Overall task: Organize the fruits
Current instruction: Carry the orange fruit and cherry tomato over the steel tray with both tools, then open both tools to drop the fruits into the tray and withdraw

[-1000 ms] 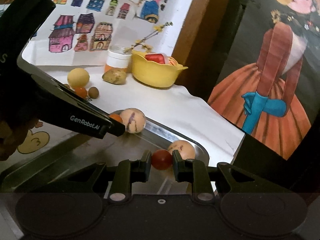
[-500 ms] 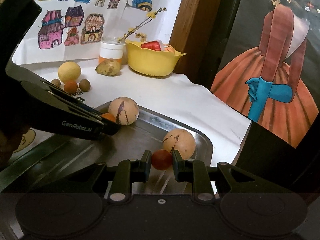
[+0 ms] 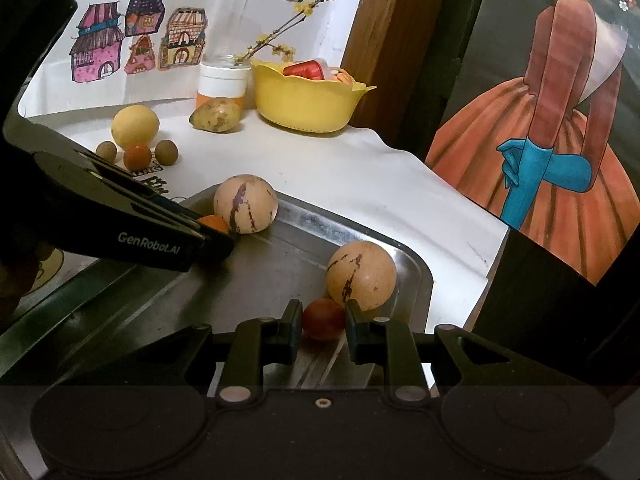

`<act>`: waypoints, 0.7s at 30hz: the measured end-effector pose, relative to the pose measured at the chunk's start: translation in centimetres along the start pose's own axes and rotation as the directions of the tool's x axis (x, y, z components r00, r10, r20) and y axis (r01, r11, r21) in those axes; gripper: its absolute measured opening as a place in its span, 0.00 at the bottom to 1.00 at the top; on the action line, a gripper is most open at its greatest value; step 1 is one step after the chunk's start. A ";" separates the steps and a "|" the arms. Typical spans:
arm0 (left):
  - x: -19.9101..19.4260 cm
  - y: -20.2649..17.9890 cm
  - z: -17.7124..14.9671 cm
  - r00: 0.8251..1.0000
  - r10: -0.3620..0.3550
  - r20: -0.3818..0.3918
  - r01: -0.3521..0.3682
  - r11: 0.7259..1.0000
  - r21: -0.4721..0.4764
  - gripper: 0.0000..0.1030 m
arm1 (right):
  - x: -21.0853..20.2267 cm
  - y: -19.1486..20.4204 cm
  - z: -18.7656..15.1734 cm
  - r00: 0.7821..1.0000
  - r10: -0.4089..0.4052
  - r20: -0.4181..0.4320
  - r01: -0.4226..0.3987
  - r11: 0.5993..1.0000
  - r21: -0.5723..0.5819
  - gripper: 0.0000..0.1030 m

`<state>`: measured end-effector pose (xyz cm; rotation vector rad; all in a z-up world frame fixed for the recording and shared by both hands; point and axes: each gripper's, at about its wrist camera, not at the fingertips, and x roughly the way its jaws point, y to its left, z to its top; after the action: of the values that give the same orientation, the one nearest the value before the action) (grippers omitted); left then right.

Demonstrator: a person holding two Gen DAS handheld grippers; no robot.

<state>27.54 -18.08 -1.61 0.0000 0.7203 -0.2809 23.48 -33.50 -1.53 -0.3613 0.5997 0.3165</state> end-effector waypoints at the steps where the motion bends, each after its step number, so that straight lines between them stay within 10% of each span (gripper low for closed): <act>1: 0.0 0.0 0.0 1.000 -0.002 -0.004 0.002 1.000 0.000 0.30 | 0.0 0.1 0.0 1.000 0.001 -0.002 -0.001 1.000 -0.003 0.26; 7: -0.2 -0.1 -0.1 1.000 -0.002 -0.007 0.002 1.000 -0.003 0.33 | -0.1 0.1 0.0 1.000 -0.002 0.001 0.002 1.000 -0.003 0.37; 21: -3.2 0.1 0.2 0.999 -0.018 0.038 0.019 0.999 -0.051 0.78 | -2.5 0.3 -0.3 0.999 -0.003 0.042 0.002 1.000 0.022 0.73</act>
<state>25.46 -17.19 0.60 -0.0605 0.6903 -0.2794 21.30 -33.83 -0.33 -0.3336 0.5613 0.3146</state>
